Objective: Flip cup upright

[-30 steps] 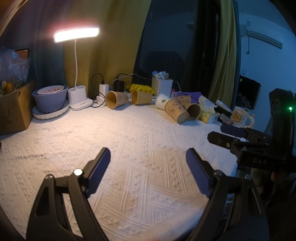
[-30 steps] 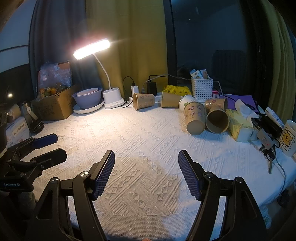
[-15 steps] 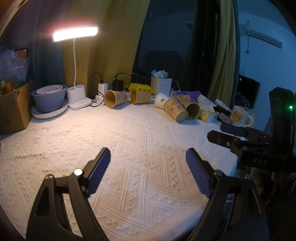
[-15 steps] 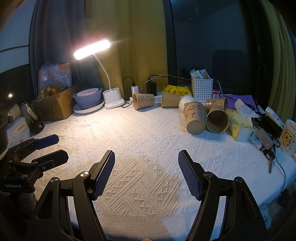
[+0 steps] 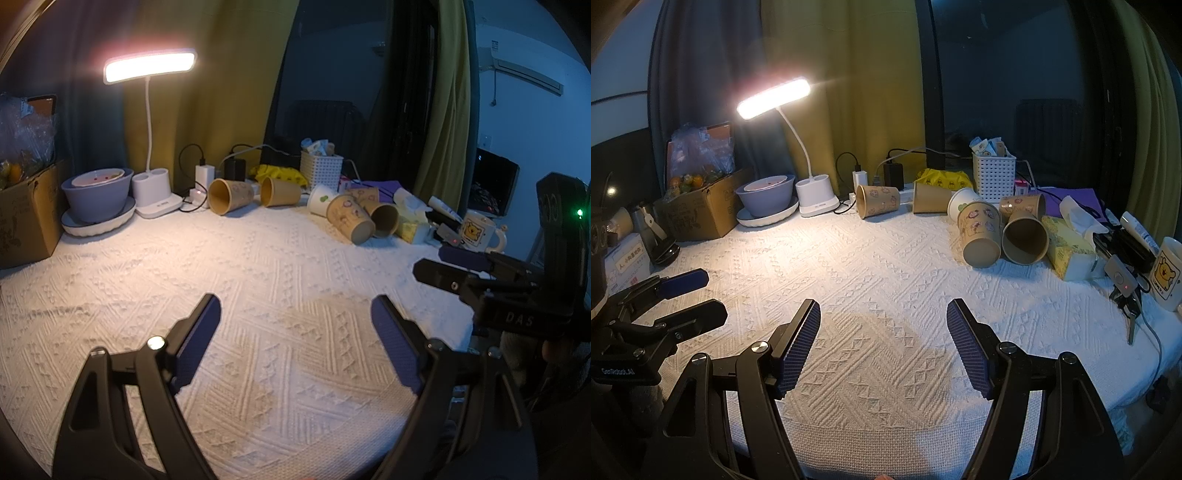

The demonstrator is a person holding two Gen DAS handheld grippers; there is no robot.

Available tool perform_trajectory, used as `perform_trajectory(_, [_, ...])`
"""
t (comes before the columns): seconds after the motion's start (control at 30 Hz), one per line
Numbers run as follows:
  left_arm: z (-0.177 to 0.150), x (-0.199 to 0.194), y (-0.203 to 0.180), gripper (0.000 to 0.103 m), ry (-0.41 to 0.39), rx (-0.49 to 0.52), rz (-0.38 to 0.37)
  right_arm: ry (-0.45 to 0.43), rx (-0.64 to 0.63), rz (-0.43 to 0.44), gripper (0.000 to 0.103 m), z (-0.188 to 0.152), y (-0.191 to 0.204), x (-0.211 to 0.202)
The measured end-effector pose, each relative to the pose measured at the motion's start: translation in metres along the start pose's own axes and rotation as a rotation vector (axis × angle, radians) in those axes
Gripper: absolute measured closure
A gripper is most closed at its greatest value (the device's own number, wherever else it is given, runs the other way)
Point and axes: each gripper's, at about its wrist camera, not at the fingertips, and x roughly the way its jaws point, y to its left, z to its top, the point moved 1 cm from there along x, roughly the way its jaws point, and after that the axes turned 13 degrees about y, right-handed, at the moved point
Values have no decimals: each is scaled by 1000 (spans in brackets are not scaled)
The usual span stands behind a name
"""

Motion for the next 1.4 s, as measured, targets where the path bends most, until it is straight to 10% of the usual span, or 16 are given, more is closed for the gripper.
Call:
perform_trajectory(0.8, [34, 38, -1, 18, 90, 173, 21, 30, 29, -57, 29, 26, -26, 28])
perform_trajectory(1.4, [140, 167, -36, 18, 205, 673, 59, 62, 134, -148, 29, 77, -105, 74])
